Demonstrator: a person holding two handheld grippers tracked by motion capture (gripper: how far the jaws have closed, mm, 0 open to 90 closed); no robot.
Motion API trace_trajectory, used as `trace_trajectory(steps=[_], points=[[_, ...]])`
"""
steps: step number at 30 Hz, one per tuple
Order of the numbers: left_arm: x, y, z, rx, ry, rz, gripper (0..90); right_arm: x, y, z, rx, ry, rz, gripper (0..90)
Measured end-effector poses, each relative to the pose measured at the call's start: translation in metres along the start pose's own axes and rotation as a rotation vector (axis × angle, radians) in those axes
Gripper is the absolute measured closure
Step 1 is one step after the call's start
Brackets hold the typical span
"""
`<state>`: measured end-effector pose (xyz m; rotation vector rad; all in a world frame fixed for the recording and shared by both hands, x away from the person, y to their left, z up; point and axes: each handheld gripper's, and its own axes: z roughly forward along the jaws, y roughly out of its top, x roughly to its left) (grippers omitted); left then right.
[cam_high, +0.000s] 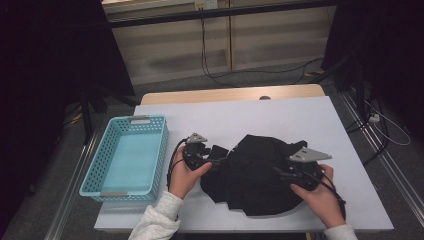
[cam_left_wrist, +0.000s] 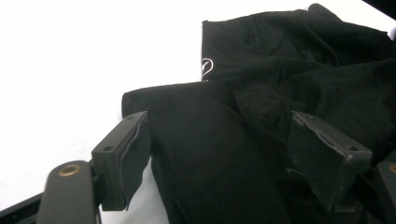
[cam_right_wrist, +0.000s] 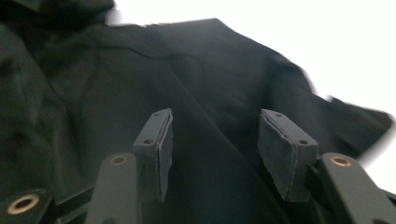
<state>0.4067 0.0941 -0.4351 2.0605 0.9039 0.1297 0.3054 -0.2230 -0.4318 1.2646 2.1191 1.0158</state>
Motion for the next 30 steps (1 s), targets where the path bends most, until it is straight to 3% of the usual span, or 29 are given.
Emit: trace_trajectory(steps=[5, 8, 15, 17, 18, 21, 23, 26, 30], points=[[0.004, -0.002, -0.004, -0.005, 0.006, -0.012, 21.3, 0.008, 0.026, 0.031, 0.023, 0.028, 0.014, 40.5], [0.006, -0.003, -0.006, -0.006, 0.011, -0.015, 21.0, 0.012, 0.036, 0.047, 0.046, 0.016, 0.011, 42.6], [0.007, -0.004, -0.008, -0.011, 0.014, -0.022, 21.0, 0.012, 0.037, 0.079, 0.115, 0.000, 0.043, 44.3], [0.007, -0.004, -0.008, -0.011, 0.013, -0.021, 21.1, 0.013, 0.035, 0.085, 0.131, 0.024, 0.052, 45.7], [0.007, -0.004, -0.008, -0.006, 0.010, -0.017, 21.0, 0.014, 0.034, 0.087, 0.129, 0.040, 0.059, 52.2], [0.007, -0.003, -0.008, -0.010, 0.010, -0.018, 21.0, 0.017, 0.033, 0.088, 0.110, 0.049, 0.032, 76.2], [0.007, -0.003, -0.008, -0.012, 0.012, -0.016, 21.1, 0.017, 0.034, 0.086, 0.108, 0.074, 0.026, 84.5], [0.007, -0.004, -0.008, -0.013, 0.010, -0.019, 21.1, 0.016, 0.036, 0.080, 0.101, 0.092, 0.021, 87.2], [0.007, -0.004, -0.009, -0.014, 0.011, -0.020, 21.1, 0.012, 0.039, 0.059, 0.054, 0.095, 0.030, 87.2]])
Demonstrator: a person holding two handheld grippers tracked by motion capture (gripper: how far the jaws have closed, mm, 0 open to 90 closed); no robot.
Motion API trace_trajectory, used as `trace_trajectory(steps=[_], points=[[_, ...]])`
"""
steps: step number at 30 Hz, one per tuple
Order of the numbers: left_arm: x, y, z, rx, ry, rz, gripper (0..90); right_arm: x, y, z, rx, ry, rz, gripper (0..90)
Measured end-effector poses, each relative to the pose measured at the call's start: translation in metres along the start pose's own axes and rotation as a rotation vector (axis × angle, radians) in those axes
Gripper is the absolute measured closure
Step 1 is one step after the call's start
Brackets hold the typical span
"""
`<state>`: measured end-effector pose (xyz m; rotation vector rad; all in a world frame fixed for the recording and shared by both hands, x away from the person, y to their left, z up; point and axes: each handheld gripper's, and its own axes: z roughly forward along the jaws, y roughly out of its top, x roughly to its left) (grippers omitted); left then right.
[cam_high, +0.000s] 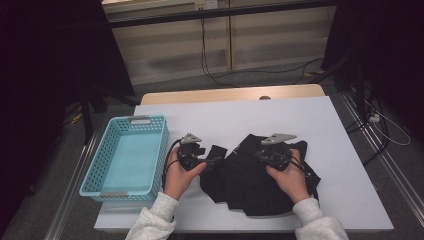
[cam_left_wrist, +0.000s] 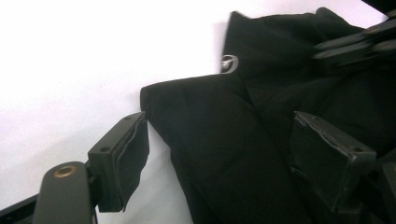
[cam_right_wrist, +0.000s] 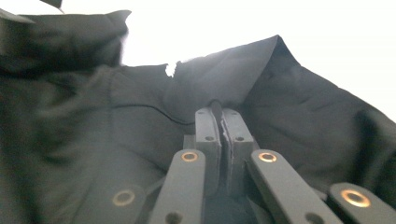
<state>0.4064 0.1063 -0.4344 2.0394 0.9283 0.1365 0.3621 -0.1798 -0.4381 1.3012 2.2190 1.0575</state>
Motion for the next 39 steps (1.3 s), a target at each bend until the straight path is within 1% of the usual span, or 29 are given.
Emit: trace_trajectory(steps=[2, 5, 6, 9, 11, 12, 14, 17, 18, 20, 22, 23, 25, 27, 29, 30, 31, 32, 33, 34, 35, 36, 37, 38, 39], points=[[-0.001, 0.000, 0.000, 0.000, 0.000, 0.000, 21.1, -0.003, -0.001, -0.014, -0.025, 0.002, 0.002, 87.3], [-0.002, 0.000, 0.002, 0.000, -0.002, 0.004, 21.1, -0.008, -0.007, -0.038, -0.058, -0.022, -0.011, 87.4], [-0.003, 0.000, 0.002, -0.002, -0.006, 0.009, 21.1, -0.010, -0.010, -0.046, -0.065, -0.038, -0.011, 87.5], [-0.005, 0.000, 0.004, 0.003, -0.014, 0.015, 21.1, -0.017, -0.022, -0.065, -0.044, -0.082, -0.029, 87.6], [-0.006, 0.000, 0.005, 0.003, -0.013, 0.015, 21.1, -0.021, -0.033, -0.075, -0.034, -0.105, -0.039, 87.6], [-0.006, 0.000, 0.005, 0.004, -0.014, 0.014, 21.1, -0.024, -0.039, -0.078, -0.032, -0.114, -0.035, 87.6], [-0.006, 0.000, 0.006, 0.005, -0.013, 0.015, 21.1, -0.030, -0.053, -0.084, -0.019, -0.131, -0.015, 87.7], [-0.006, -0.001, 0.007, 0.012, -0.014, 0.015, 21.1, -0.040, -0.071, -0.086, 0.001, -0.170, 0.014, 87.6], [-0.006, -0.001, 0.008, 0.013, -0.014, 0.014, 21.1, -0.042, -0.075, -0.086, 0.013, -0.188, 0.010, 87.5], [-0.005, -0.002, 0.009, 0.019, -0.014, 0.014, 21.1, -0.045, -0.081, -0.084, 0.024, -0.202, 0.015, 87.4], [-0.006, -0.002, 0.010, 0.022, -0.013, 0.013, 21.1, -0.046, -0.082, -0.081, 0.030, -0.218, 0.023, 85.6], [-0.006, -0.002, 0.011, 0.021, -0.013, 0.012, 21.1, -0.046, -0.081, -0.079, 0.026, -0.225, 0.030, 79.7], [-0.006, -0.002, 0.010, 0.024, -0.017, 0.014, 21.1, -0.047, -0.078, -0.075, 0.014, -0.248, 0.041, 60.6], [-0.005, -0.002, 0.010, 0.021, -0.011, 0.011, 21.1, -0.047, -0.075, -0.069, 0.004, -0.277, 0.069, 43.8], [-0.003, -0.003, 0.008, 0.016, -0.013, 0.005, 21.1, -0.049, -0.074, -0.063, 0.001, -0.283, 0.103, 33.2], [-0.003, -0.003, 0.008, 0.018, -0.013, 0.002, 21.1, -0.050, -0.074, -0.059, 0.003, -0.271, 0.132, 29.4], [-0.003, -0.003, 0.008, 0.020, -0.015, 0.000, 21.1, -0.051, -0.075, -0.057, -0.006, -0.265, 0.153, 26.3], [-0.002, -0.003, 0.008, 0.018, -0.012, 0.000, 21.1, -0.051, -0.075, -0.054, -0.012, -0.264, 0.158, 24.1], [-0.002, -0.003, 0.008, 0.014, -0.010, -0.001, 21.1, -0.050, -0.075, -0.052, -0.015, -0.255, 0.157, 25.4], [-0.002, -0.004, 0.008, 0.019, -0.011, -0.002, 21.1, -0.050, -0.075, -0.049, -0.025, -0.227, 0.163, 28.2], [-0.002, -0.004, 0.009, 0.020, -0.010, -0.002, 21.1, -0.050, -0.076, -0.047, -0.039, -0.193, 0.185, 30.7], [-0.002, -0.004, 0.009, 0.022, -0.012, 0.000, 21.1, -0.050, -0.075, -0.045, -0.040, -0.176, 0.200, 34.3], [-0.002, -0.004, 0.009, 0.023, -0.013, 0.000, 21.1, -0.049, -0.074, -0.044, -0.043, -0.153, 0.193, 45.6], [-0.003, -0.004, 0.009, 0.019, -0.008, 0.003, 21.1, -0.047, -0.073, -0.043, -0.053, -0.118, 0.191, 54.6], [-0.004, -0.003, 0.009, 0.020, -0.011, 0.004, 21.1, -0.046, -0.072, -0.041, -0.056, -0.104, 0.183, 62.3]])
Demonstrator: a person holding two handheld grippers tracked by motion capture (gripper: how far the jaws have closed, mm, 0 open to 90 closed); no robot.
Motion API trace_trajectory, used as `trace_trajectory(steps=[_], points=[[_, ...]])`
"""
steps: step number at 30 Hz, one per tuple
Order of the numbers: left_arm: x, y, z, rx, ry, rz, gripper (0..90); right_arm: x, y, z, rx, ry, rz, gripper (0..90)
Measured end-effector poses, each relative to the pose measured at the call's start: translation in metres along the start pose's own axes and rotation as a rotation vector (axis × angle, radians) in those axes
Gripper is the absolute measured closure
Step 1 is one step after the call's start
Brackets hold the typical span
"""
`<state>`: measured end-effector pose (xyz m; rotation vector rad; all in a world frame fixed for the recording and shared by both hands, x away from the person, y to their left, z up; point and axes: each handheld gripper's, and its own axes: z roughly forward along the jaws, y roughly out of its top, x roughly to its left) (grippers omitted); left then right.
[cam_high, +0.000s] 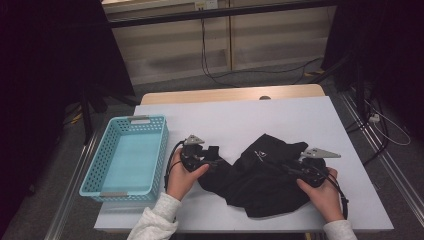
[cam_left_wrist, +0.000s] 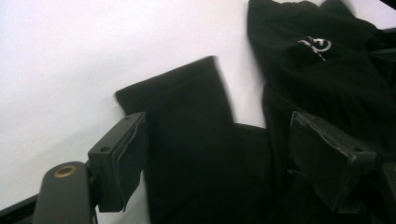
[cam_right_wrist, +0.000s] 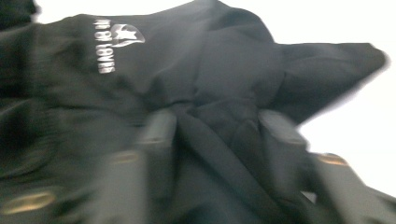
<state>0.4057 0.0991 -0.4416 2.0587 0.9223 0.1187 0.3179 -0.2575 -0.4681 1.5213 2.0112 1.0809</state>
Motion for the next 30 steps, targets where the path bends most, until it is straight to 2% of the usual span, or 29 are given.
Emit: trace_trajectory(steps=[1, 3, 7, 13, 17, 21, 24, 28, 30], points=[[0.000, 0.000, 0.000, 0.000, 0.001, 0.001, 21.1, 0.002, 0.001, 0.002, -0.004, 0.018, -0.012, 69.0], [0.000, 0.001, -0.001, -0.002, 0.001, 0.003, 21.1, 0.007, 0.005, 0.007, -0.001, 0.032, -0.046, 72.8], [0.001, 0.002, -0.003, -0.017, 0.008, -0.005, 21.1, 0.019, 0.014, 0.019, -0.009, 0.069, -0.096, 75.0], [0.004, 0.001, -0.008, -0.027, 0.019, -0.012, 21.1, 0.049, 0.030, 0.040, -0.025, 0.117, -0.194, 76.3], [0.005, 0.002, -0.012, -0.029, 0.021, -0.012, 21.1, 0.064, 0.043, 0.049, -0.044, 0.113, -0.236, 77.0], [0.007, 0.002, -0.015, -0.034, 0.027, -0.017, 21.1, 0.073, 0.057, 0.050, -0.078, 0.125, -0.263, 77.6], [0.007, 0.002, -0.017, -0.045, 0.032, -0.020, 21.1, 0.076, 0.068, 0.049, -0.110, 0.152, -0.261, 78.1], [0.008, 0.003, -0.021, -0.050, 0.039, -0.018, 21.1, 0.082, 0.081, 0.047, -0.141, 0.167, -0.323, 78.2], [0.008, 0.003, -0.021, -0.049, 0.039, -0.018, 21.1, 0.083, 0.086, 0.048, -0.159, 0.168, -0.332, 77.6]])
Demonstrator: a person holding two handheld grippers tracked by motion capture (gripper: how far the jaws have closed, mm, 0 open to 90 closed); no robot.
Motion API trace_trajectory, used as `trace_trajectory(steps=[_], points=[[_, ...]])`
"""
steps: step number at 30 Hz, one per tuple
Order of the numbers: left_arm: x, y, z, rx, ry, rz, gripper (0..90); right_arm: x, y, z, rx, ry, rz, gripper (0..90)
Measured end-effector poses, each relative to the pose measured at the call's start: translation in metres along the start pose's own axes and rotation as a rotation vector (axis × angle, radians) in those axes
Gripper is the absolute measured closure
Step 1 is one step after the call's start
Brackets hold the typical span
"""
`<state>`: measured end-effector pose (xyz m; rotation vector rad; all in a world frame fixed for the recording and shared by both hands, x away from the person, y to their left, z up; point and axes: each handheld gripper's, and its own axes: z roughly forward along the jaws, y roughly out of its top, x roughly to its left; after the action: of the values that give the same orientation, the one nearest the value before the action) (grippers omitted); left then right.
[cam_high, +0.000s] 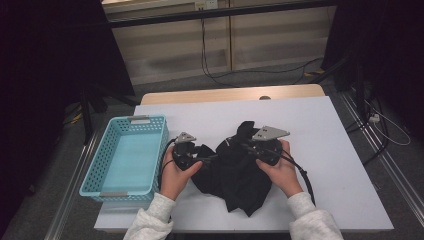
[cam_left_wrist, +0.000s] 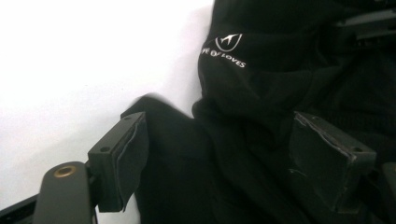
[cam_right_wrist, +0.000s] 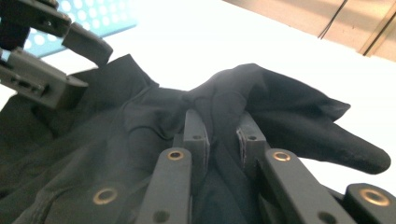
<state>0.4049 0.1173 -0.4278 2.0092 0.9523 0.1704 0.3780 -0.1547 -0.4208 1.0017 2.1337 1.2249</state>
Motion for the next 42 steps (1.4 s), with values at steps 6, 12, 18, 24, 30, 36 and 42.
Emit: trace_trajectory(steps=[6, 12, 18, 24, 30, 36, 42], points=[[-0.003, -0.002, 0.005, 0.024, -0.001, 0.010, 21.0, -0.010, -0.010, 0.018, 0.151, -0.116, -0.016, 55.3], [-0.001, -0.002, 0.004, 0.026, 0.010, 0.005, 20.7, -0.012, -0.010, 0.010, 0.141, -0.147, 0.064, 46.2], [-0.002, -0.002, 0.005, 0.022, 0.002, 0.006, 20.7, -0.010, -0.008, 0.000, 0.115, -0.197, 0.078, 41.6], [0.000, -0.002, 0.005, 0.028, 0.002, 0.003, 20.6, -0.006, -0.004, -0.005, 0.070, -0.201, 0.062, 40.0], [0.001, -0.002, 0.004, 0.022, 0.002, -0.005, 20.5, 0.004, -0.006, 0.016, 0.138, -0.150, 0.031, 53.4], [0.003, -0.002, 0.002, 0.014, 0.003, -0.015, 20.5, 0.008, -0.015, 0.026, 0.180, -0.079, 0.024, 87.6], [0.003, -0.002, 0.002, 0.012, 0.006, -0.016, 20.6, 0.015, -0.009, 0.005, 0.156, -0.013, -0.010, 88.5]])
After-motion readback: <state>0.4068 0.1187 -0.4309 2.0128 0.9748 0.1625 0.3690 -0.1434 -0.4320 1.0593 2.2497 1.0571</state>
